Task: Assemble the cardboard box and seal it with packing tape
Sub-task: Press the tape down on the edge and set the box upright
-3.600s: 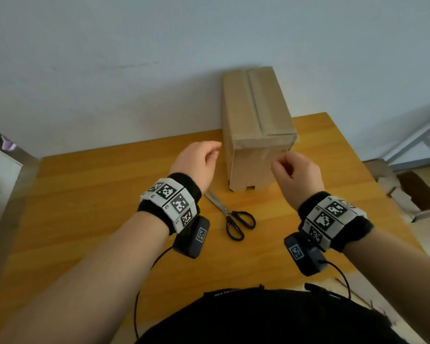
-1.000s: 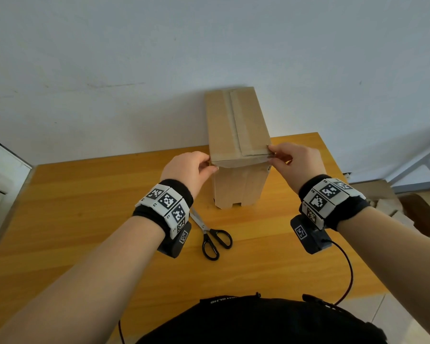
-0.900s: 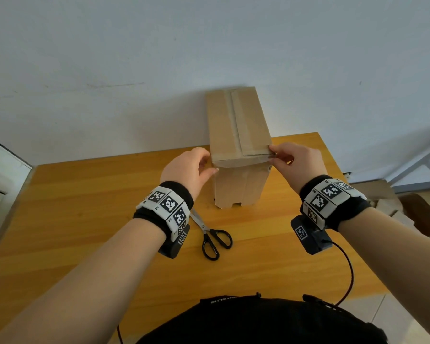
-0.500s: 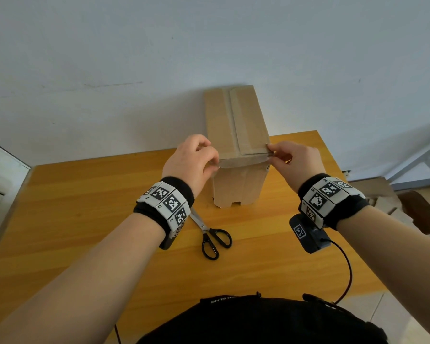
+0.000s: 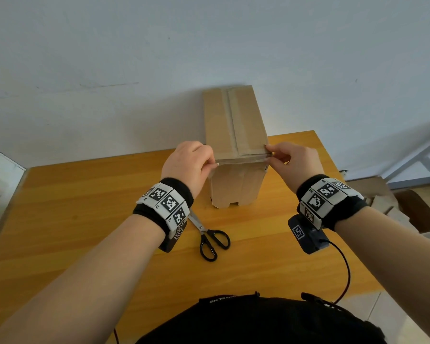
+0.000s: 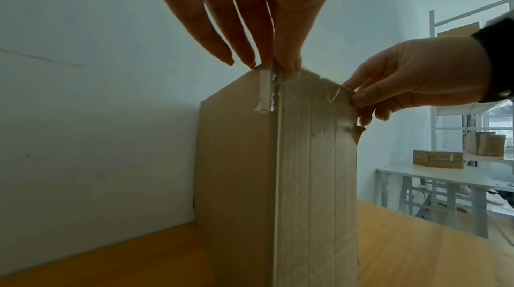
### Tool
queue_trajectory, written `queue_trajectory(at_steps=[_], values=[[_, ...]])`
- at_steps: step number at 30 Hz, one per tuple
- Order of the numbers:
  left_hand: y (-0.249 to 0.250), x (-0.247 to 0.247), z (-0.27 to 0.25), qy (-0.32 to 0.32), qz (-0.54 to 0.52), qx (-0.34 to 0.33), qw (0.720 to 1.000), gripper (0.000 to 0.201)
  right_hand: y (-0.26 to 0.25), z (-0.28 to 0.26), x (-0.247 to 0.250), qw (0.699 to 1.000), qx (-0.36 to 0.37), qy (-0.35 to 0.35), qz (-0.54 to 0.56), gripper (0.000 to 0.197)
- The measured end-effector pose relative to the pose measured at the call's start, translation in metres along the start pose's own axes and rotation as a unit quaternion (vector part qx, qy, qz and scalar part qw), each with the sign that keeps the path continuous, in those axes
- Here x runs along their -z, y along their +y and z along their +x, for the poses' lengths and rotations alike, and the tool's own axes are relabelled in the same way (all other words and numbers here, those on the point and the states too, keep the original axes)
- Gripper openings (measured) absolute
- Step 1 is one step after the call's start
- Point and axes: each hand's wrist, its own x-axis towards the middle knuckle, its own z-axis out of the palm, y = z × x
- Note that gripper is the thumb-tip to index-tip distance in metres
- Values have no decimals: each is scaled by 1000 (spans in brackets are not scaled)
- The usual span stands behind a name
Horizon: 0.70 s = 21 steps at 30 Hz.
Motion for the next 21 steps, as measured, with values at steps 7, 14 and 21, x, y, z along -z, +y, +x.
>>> queue_trajectory(at_steps=[7,14,21], values=[[-8,4,2,-48,3,-33,998,37,0,1,-2,1000,-3,-2,0,27],[-20,-5,0,-70,44,-13,996,59,-1,0,-3,1000,1,3,0,27],[-17,-12,5,-6,49,-12,999,53,-3,0,-4,1000,2,6,1,28]])
